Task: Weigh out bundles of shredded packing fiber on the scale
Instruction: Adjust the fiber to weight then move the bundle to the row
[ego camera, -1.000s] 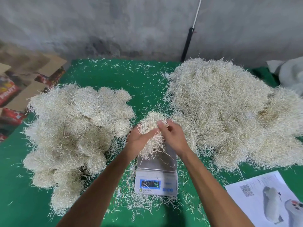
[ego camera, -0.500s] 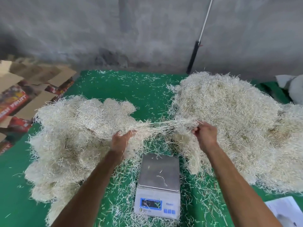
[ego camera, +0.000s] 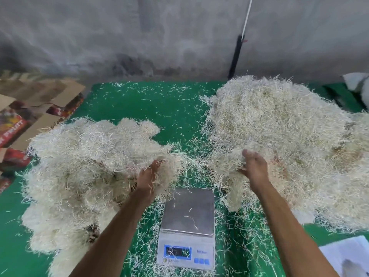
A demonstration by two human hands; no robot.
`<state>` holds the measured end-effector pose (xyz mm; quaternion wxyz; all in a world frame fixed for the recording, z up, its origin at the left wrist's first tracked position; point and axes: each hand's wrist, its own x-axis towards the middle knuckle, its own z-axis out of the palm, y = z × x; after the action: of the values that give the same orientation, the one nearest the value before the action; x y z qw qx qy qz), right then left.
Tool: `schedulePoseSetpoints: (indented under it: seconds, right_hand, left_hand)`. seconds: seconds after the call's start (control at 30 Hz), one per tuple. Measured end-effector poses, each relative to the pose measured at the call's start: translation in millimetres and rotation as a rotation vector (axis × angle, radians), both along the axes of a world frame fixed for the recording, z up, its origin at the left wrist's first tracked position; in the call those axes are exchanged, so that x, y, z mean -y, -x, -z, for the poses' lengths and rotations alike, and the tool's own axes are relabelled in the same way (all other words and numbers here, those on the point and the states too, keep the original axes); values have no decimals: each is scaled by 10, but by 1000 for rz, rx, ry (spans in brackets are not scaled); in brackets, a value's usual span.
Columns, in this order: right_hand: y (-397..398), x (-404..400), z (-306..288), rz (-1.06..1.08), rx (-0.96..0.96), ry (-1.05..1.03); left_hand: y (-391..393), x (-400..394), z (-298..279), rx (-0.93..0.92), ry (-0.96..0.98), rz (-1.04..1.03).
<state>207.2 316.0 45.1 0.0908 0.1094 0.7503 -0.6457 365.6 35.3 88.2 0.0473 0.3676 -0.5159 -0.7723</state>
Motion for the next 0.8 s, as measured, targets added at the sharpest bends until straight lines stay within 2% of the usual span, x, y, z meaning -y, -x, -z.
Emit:
schedulePoseSetpoints:
  seconds: [0.07,0.1,0.17,0.23,0.3,0.33,0.4,0.5,0.57,0.67,0.73,0.8]
  right_hand:
    - [17,17,-54,-170,30,-199]
    - [82,-25,-92,-201,31,-226]
    - [226,-170,-193,-114,-11,-133]
    - [341,-267,-326,14,-112,111]
    - [357,-291,-409,3,-143,268]
    - [342,-283,-415,-23,-118,210]
    - [209,-228,-348,-63,-77,-69]
    - [-132,-91,-207,-81,-187,-315]
    - [-336,36,-129,-59,-253,-344]
    - [-618,248,-81,5,-255,-309]
    - [-796,342,-57,-64,-249,-365]
    - [-973,434,-96,-124,-222,-243]
  left_hand:
    - [94,-31,75,9,48,43]
    - [129,-40,95,11,93,75]
    - [154,-69,88,16,120,92]
    - [156,-112,108,55,86,63]
    - [146,-164,121,75,83,55]
    - [133,-202,116,73,81,52]
    - [91,-255,142,54,55,74]
    - [-46,-316,136,17,-21,75]
    - [-165,-331,101,-73,-89,150]
    - [-327,-357,72,-192,-114,321]
    - [-372,-334,95,-171,-127,292]
    - [-383,-307,126,-85,3,285]
